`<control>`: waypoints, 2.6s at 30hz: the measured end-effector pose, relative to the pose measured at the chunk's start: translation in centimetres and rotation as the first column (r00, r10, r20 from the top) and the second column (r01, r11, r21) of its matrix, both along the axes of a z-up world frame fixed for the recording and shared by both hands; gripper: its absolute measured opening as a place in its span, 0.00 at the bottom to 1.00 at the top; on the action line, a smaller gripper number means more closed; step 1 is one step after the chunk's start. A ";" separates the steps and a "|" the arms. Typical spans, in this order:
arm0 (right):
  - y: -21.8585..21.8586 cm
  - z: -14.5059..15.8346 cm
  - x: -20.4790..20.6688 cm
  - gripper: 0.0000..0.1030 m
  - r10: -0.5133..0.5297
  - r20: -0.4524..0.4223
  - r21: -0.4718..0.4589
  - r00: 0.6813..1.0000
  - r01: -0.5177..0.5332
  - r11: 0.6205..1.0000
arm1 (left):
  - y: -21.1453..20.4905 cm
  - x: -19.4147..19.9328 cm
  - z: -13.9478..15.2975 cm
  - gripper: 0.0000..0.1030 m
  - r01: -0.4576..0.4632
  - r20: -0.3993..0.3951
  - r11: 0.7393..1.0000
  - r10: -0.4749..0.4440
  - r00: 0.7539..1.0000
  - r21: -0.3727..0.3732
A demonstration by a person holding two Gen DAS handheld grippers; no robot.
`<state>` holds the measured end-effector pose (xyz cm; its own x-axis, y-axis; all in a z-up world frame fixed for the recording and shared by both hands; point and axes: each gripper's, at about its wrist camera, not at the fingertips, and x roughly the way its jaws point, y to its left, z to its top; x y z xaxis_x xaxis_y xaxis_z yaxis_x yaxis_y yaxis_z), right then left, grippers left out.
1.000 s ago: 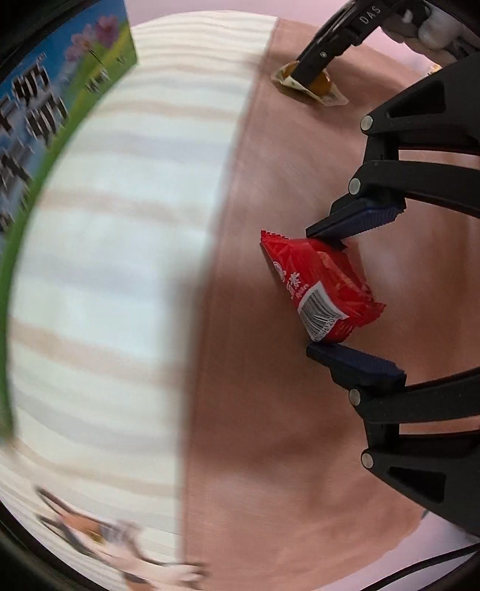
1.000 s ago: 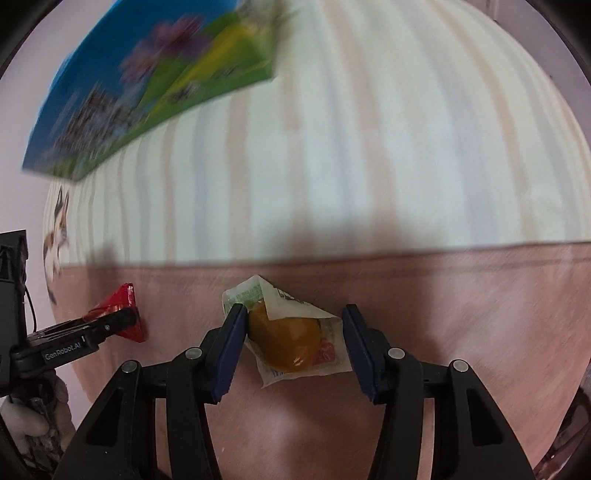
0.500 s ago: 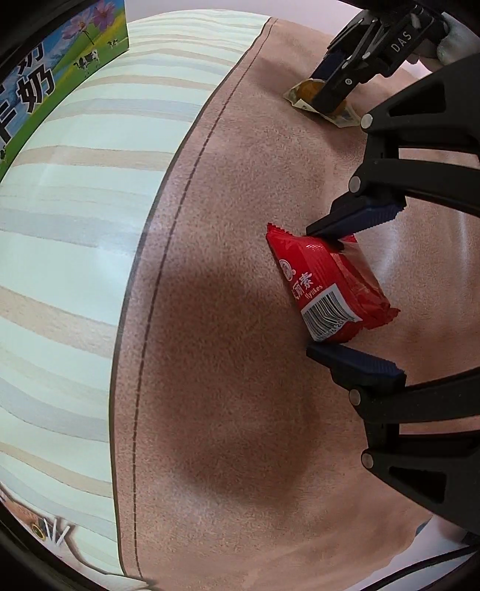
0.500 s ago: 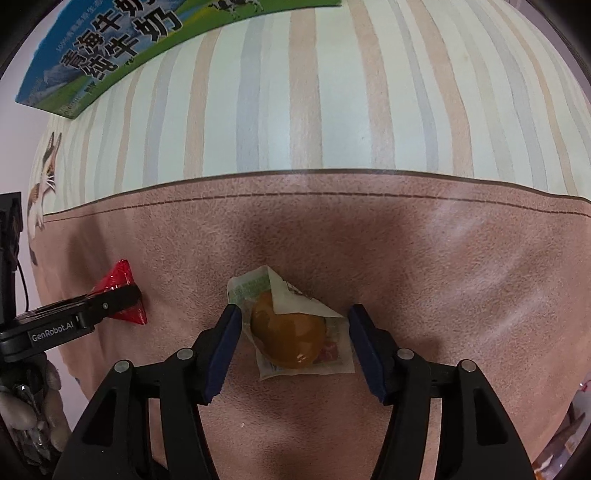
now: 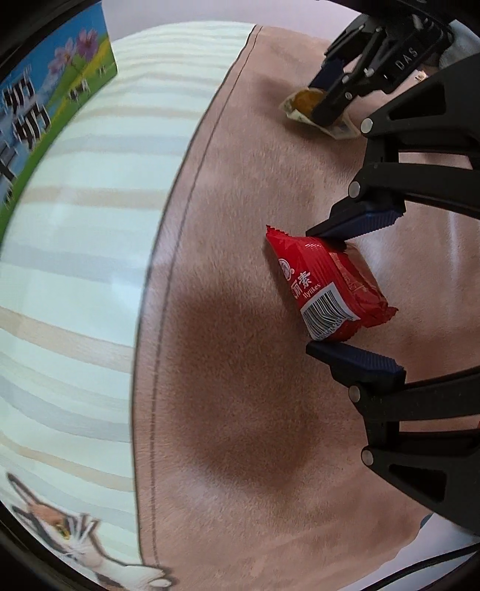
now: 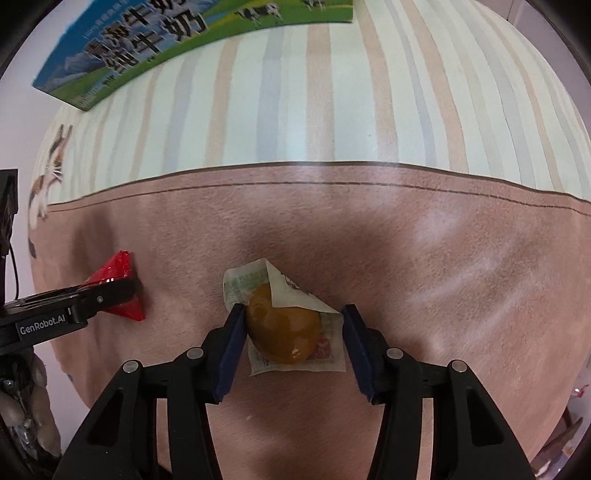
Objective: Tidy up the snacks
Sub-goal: 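Carry both snacks over the cardboard box and lower them inside, then open both tools to release the snacks and lift them away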
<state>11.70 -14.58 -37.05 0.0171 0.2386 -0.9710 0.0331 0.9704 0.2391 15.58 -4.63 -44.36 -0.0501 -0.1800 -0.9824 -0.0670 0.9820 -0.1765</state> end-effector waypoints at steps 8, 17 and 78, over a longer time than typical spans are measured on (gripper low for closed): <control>0.5 6.0 0.2 0.53 -0.016 0.082 0.105 0.997 0.007 0.994 | -1.0 1.3 7.5 0.49 0.038 0.119 0.995 -0.027 0.993 -0.092; -2.6 18.2 8.3 0.53 -0.078 0.282 0.200 0.956 0.020 0.980 | -2.0 7.9 18.2 0.49 0.119 0.322 0.985 -0.074 0.944 -0.125; -4.0 16.5 34.5 0.98 -0.045 0.252 -0.185 0.967 0.094 0.978 | -0.5 31.9 15.9 1.00 0.098 0.283 0.987 -0.132 0.950 0.130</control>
